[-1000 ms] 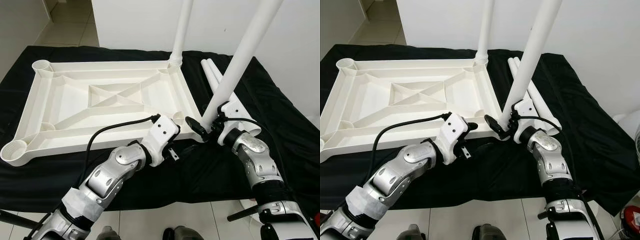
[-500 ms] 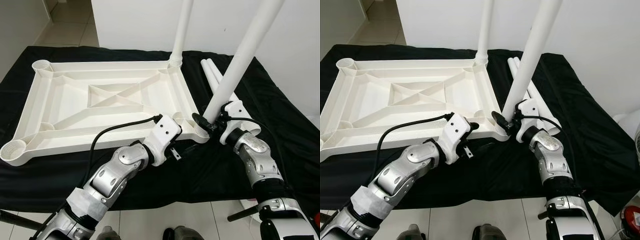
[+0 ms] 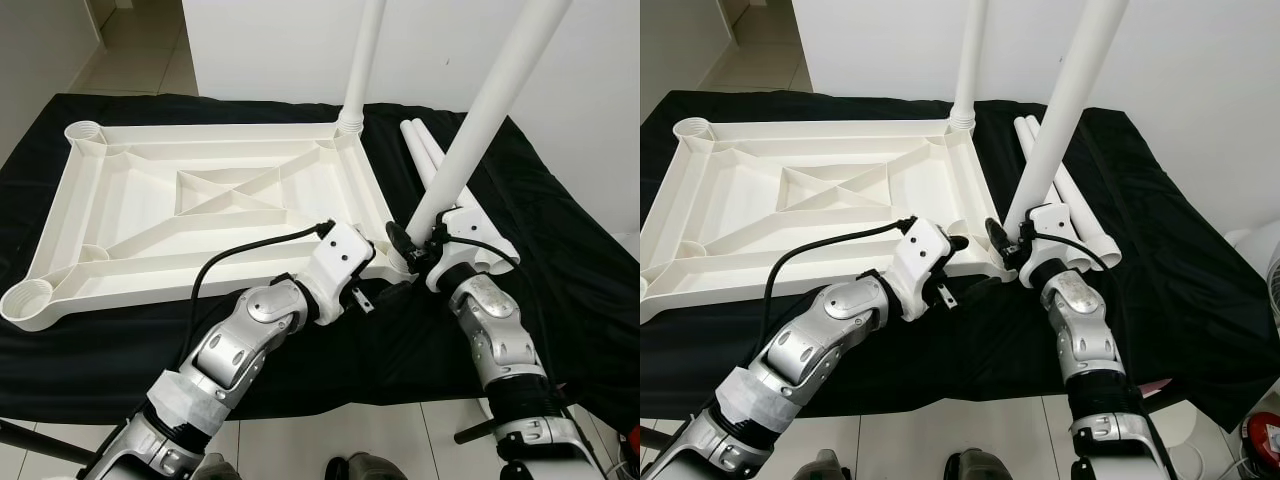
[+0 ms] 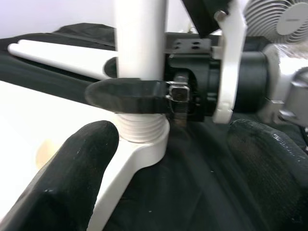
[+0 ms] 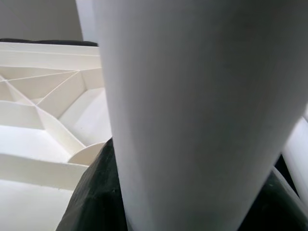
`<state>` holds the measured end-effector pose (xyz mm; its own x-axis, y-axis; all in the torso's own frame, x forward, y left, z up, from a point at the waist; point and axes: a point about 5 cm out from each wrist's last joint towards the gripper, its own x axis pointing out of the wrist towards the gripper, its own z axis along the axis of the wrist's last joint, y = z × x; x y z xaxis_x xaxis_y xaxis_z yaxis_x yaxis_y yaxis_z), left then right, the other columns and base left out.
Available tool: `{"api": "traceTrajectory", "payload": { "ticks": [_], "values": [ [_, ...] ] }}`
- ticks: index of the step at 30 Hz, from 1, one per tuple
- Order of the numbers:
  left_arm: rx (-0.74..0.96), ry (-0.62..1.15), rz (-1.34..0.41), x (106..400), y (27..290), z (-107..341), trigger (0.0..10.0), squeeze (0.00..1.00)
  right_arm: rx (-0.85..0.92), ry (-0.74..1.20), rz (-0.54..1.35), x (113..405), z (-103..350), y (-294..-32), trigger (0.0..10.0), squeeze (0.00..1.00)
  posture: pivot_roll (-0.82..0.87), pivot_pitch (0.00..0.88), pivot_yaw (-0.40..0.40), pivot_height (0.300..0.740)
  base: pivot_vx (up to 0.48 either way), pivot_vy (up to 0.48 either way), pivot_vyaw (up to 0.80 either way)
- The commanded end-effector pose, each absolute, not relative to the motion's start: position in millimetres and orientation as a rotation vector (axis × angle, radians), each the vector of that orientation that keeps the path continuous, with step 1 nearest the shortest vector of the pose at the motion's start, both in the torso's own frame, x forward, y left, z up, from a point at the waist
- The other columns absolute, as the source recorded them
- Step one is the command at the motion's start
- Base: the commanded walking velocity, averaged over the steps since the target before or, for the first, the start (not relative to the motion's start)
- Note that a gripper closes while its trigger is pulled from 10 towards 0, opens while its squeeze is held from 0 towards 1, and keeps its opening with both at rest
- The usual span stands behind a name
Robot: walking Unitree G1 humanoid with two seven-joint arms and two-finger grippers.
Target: Building children table
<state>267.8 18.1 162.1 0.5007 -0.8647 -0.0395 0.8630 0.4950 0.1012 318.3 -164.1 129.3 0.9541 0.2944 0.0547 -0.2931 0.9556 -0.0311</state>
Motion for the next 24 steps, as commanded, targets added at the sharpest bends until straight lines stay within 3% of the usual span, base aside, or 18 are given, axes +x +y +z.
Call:
{"api": "traceTrajectory", "payload": {
  "ticks": [1, 7, 9, 11, 13, 19, 20, 21, 24],
  "values": [
    [0.114, -0.006, -1.006, 271, 23, 158, 10.0, 0.00, -0.007, 0.053, 0.235, 312, 105, -169, 10.0, 0.00, 0.01, 0.020, -0.045, 0.740, 0.000, 0.000, 0.00],
    [0.142, -0.014, -0.996, 272, 29, 156, 10.0, 0.00, 0.050, 0.080, -0.103, 302, 105, -158, 10.0, 0.00, 0.01, 0.006, -0.051, 0.740, 0.000, 0.000, 0.00],
    [0.139, -0.015, -0.995, 273, 29, 156, 10.0, 0.00, 0.064, 0.074, -0.119, 301, 107, -154, 10.0, 0.00, 0.01, 0.006, -0.051, 0.740, 0.000, 0.000, 0.00],
    [0.135, -0.022, -0.977, 277, 30, 156, 10.0, 0.00, 0.104, 0.057, -0.034, 298, 112, -127, 10.0, 0.00, 0.00, 0.000, -0.059, 0.740, 0.000, 0.000, 0.00],
    [0.122, -0.024, -0.977, 278, 29, 157, 10.0, 0.00, 0.099, 0.031, 0.024, 296, 117, -118, 10.0, 0.00, -0.01, 0.000, -0.057, 0.740, 0.000, 0.000, 0.00],
    [0.125, -0.034, -0.976, 279, 27, 157, 10.0, 0.00, 0.096, 0.008, 0.036, 296, 120, -120, 10.0, 0.00, -0.02, 0.000, -0.059, 0.740, 0.000, 0.000, 0.00],
    [0.123, -0.038, -0.977, 279, 26, 157, 10.0, 0.00, 0.098, -0.001, 0.027, 297, 121, -125, 10.0, 0.05, -0.02, 0.000, -0.058, 0.740, 0.000, 0.000, 0.00],
    [0.135, -0.046, -0.973, 279, 25, 157, 10.0, 0.00, 0.100, -0.010, 0.017, 297, 123, -130, 10.0, 1.00, -0.02, 0.000, -0.053, 0.740, 0.000, 0.000, 0.00],
    [0.133, -0.049, -0.968, 280, 24, 159, 10.0, 0.00, 0.090, -0.046, 0.004, 299, 131, -139, 10.0, 1.00, -0.01, 0.000, -0.048, 0.740, 0.000, 0.000, 0.00]
  ]
}}
